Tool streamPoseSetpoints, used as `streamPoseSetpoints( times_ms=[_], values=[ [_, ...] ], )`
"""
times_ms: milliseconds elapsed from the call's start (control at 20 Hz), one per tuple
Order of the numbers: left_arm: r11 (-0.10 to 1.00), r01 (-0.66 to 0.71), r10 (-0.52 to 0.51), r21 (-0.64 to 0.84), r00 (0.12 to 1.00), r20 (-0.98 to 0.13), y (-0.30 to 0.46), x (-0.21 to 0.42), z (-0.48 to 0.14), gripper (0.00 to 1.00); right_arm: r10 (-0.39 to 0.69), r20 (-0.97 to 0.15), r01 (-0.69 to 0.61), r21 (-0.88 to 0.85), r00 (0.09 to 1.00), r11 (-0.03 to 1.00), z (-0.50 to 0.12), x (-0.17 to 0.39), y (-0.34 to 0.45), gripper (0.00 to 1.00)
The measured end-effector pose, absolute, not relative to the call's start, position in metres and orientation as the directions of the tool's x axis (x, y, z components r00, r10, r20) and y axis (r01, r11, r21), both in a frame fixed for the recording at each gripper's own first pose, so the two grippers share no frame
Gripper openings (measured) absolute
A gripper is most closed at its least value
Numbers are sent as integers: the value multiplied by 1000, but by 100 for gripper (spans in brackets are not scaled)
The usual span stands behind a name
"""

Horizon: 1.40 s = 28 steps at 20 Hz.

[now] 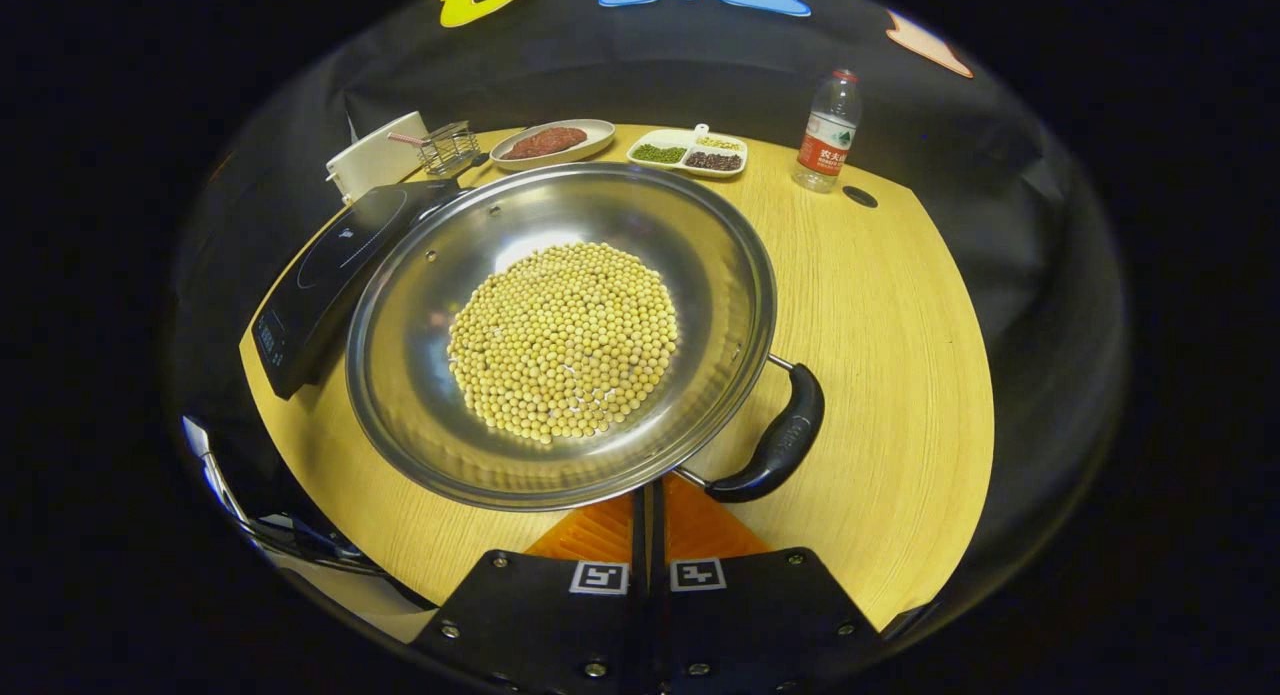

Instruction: First push the handle of the pot to place it horizontally, then grasp the pot with both hands and set it on the induction cooktop.

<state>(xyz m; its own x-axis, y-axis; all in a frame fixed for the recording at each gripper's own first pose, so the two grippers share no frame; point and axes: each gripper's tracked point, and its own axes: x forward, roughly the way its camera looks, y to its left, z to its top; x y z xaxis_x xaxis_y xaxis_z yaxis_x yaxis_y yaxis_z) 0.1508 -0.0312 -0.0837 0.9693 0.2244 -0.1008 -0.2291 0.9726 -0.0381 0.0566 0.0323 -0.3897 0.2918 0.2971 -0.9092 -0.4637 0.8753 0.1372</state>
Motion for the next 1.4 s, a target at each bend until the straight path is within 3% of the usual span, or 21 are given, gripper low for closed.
streamPoseSetpoints(
  times_ms=[50, 100, 150, 400, 900, 950, 1150, 1200, 1400],
  values=[
    [972, -234, 229, -34, 968, -106, -31, 150, -87, 94, 291, -908, -456, 131, 302, 880, -391, 61, 30, 1],
    [971, -237, 232, -29, 966, -113, -32, 149, -89, 99, 285, -905, -444, 124, 317, 888, -391, 67, 27, 1],
    [971, -238, 233, -24, 965, -119, -34, 150, -93, 94, 277, -900, -427, 117, 337, 897, -392, 74, 26, 1],
    [976, -216, 215, 10, 963, -162, -46, 155, -116, 94, 252, -862, -331, 105, 441, 938, -386, 97, 12, 1],
    [995, -93, 101, 43, 961, -259, -79, 176, -180, 99, 227, -731, -163, 158, 644, 974, -340, 128, -7, 4],
    [997, -73, 81, 39, 959, -271, -83, 178, -188, 100, 231, -721, -152, 174, 653, 973, -339, 130, -6, 15],
    [999, -28, 33, 21, 942, -335, -93, 185, -220, 94, 218, -711, -127, 179, 669, 976, -338, 138, -7, 100],
    [1000, -17, 21, 14, 935, -354, -96, 186, -230, 99, 214, -710, -126, 176, 671, 976, -339, 141, -6, 100],
    [1000, 15, -7, 14, 892, -452, -107, 191, -277, 99, 216, -709, -122, 182, 672, 976, -344, 146, 3, 100]
  ],
)
